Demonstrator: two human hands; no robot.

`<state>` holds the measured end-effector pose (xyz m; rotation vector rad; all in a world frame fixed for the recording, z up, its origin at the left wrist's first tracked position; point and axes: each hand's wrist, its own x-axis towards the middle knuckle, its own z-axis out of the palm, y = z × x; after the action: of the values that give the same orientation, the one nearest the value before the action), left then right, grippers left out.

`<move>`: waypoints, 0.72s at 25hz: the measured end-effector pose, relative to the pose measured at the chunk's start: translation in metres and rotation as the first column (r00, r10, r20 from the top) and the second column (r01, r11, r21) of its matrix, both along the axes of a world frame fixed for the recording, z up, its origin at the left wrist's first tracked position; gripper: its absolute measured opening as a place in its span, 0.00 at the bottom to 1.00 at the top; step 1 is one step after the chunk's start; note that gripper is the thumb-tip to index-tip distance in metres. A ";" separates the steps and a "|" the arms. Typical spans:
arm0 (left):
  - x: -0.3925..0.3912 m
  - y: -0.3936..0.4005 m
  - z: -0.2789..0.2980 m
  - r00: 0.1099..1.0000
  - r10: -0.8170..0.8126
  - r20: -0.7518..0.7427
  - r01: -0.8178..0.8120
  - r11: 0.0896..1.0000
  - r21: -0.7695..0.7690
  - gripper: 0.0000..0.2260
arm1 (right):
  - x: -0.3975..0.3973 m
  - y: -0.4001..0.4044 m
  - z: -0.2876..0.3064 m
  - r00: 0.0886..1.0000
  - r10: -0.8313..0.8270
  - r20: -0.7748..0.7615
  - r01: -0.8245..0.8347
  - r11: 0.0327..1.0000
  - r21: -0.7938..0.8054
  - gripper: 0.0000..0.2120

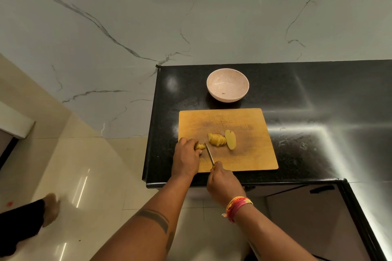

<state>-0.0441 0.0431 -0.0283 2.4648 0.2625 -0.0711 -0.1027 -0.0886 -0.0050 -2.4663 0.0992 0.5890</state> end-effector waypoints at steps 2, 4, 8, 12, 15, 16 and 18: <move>0.000 -0.002 0.003 1.000 -0.022 0.015 0.022 1.000 0.006 0.17 | -0.005 0.007 -0.001 1.000 0.020 -0.009 -0.020 1.000 0.000 0.05; 0.001 -0.001 0.004 0.999 -0.043 0.027 0.043 0.999 -0.006 0.17 | -0.009 0.011 -0.001 1.000 0.000 -0.013 0.000 1.000 0.017 0.06; 0.003 0.006 0.008 0.995 -0.093 0.022 0.094 0.995 -0.023 0.16 | -0.006 0.012 -0.001 0.998 -0.065 -0.003 0.065 0.998 0.016 0.06; 0.006 0.006 0.009 0.995 -0.098 0.034 0.099 0.994 -0.041 0.13 | -0.004 0.013 -0.001 0.999 -0.034 -0.008 0.034 0.999 0.021 0.06; 0.005 0.008 0.006 0.996 -0.088 0.020 0.088 0.996 0.020 0.13 | -0.003 0.014 0.000 0.999 -0.045 0.006 0.045 0.999 0.024 0.06; 0.004 0.009 0.005 0.995 -0.093 0.019 0.092 0.995 0.040 0.13 | -0.002 0.015 0.001 0.999 -0.037 0.017 0.036 0.999 0.022 0.06; 0.003 0.010 0.004 0.994 -0.106 0.023 0.104 0.993 0.064 0.12 | -0.001 0.019 0.002 0.999 -0.015 0.031 0.014 1.000 0.014 0.06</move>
<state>-0.0412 0.0531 -0.0245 2.5388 0.1256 -0.0764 -0.1032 -0.0700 -0.0030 -2.4586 0.1004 0.5437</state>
